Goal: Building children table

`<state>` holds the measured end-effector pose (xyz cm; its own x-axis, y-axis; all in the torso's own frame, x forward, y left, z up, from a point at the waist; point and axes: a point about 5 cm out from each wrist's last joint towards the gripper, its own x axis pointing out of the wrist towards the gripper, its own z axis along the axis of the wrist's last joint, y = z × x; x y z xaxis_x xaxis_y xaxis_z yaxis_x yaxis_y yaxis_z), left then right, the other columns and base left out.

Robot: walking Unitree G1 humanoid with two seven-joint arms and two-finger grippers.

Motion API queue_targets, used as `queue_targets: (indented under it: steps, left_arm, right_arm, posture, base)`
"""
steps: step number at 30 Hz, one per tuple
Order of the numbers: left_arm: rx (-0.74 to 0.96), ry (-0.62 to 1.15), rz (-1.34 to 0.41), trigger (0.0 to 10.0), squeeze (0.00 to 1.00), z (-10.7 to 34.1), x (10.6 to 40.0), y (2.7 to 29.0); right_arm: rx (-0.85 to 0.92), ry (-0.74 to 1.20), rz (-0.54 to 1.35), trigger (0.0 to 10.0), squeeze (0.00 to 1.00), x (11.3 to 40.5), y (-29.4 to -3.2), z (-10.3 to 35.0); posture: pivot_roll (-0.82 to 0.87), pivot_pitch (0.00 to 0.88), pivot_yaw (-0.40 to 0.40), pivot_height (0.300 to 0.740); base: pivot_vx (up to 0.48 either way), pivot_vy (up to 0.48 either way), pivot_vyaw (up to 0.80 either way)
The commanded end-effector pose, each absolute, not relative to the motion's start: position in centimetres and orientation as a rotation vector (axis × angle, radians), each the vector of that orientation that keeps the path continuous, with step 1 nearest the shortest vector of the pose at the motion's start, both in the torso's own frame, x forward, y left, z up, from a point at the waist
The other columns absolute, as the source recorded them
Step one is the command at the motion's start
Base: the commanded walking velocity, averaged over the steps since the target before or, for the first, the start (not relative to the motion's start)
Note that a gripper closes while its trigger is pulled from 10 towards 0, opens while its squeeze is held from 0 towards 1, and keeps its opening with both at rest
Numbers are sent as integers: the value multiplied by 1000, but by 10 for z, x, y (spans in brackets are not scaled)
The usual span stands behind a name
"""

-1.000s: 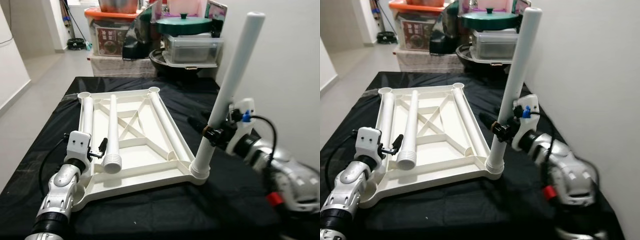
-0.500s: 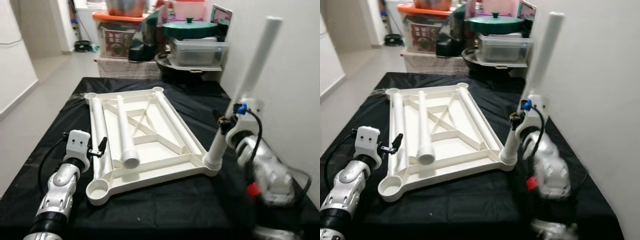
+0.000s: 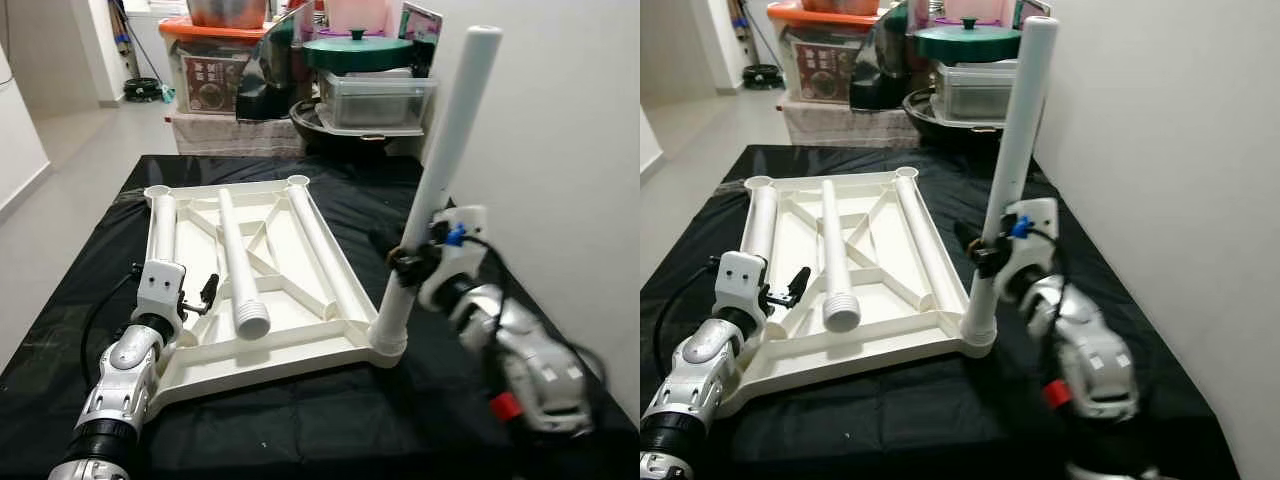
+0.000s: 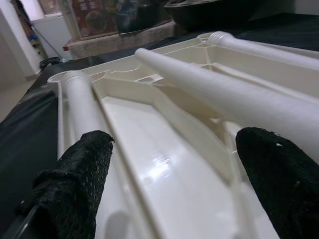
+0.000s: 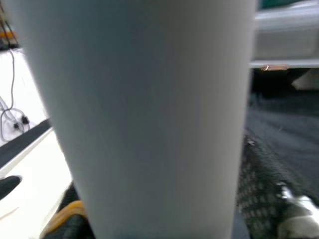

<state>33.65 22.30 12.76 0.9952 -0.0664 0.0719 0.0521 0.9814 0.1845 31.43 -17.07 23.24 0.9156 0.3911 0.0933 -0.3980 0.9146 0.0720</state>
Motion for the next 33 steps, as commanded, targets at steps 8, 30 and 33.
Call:
queue_targets:
  steps: [8,30,33]
  left_arm:
    - [182,-69,-51,10000,0,123,333,226]
    - [195,-63,-64,10000,0,124,334,227]
    - [194,-62,-65,10000,0,123,334,226]
  right_arm:
    - [-69,75,868,10000,0,304,-195,228]
    - [169,37,362,10000,0,297,-123,189]
    - [172,-21,441,10000,1000,298,-128,201]
  posture:
    - [32,0,-86,740]
    - [26,0,-66,740]
    - [24,0,-69,740]
  base:
    - [0,0,0]
    - [0,0,0]
    - [0,0,0]
